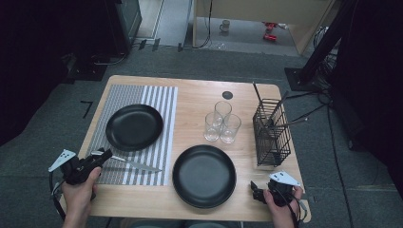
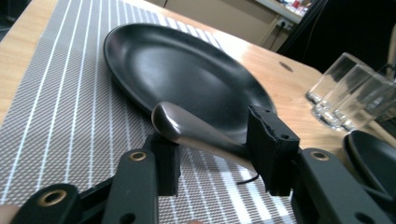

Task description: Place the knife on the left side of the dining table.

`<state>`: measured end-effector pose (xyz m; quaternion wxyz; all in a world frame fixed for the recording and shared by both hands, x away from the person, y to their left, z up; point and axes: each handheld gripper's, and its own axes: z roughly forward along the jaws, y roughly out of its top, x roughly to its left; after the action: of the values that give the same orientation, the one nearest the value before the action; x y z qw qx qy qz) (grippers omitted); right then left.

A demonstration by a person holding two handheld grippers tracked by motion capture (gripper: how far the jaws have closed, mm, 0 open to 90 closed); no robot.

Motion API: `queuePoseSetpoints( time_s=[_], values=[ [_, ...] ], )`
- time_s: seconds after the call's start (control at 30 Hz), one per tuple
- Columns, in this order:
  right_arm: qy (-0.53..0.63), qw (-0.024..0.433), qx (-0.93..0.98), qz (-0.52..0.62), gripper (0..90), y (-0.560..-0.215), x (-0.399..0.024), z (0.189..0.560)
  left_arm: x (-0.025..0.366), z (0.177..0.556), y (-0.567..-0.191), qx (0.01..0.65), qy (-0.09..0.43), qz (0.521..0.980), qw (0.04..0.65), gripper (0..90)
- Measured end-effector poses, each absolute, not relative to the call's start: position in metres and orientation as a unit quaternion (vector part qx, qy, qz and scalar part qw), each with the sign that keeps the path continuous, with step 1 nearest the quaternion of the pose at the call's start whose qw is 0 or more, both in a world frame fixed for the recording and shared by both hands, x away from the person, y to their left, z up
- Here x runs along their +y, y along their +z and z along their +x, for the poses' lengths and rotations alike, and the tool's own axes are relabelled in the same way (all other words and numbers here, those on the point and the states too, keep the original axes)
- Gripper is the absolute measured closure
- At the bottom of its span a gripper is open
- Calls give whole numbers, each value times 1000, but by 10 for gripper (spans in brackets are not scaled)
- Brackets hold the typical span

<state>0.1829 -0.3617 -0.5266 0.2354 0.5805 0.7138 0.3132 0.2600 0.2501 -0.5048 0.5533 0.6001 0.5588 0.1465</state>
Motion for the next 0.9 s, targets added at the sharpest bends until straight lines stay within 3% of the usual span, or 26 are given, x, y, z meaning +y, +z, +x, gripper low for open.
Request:
queuePoseSetpoints(
  time_s=[0.4, 0.67, 0.9],
  values=[
    [314, 234, 716, 578, 53, -527, -361, 183, 255, 267, -516, 599, 149, 617, 489, 446],
    [314, 234, 717, 577, 53, -527, -361, 183, 253, 270, -517, 633, 187, 628, 413, 354],
    [314, 234, 717, 577, 53, -527, -361, 183, 232, 271, -514, 600, 228, 665, 381, 326]
  ],
)
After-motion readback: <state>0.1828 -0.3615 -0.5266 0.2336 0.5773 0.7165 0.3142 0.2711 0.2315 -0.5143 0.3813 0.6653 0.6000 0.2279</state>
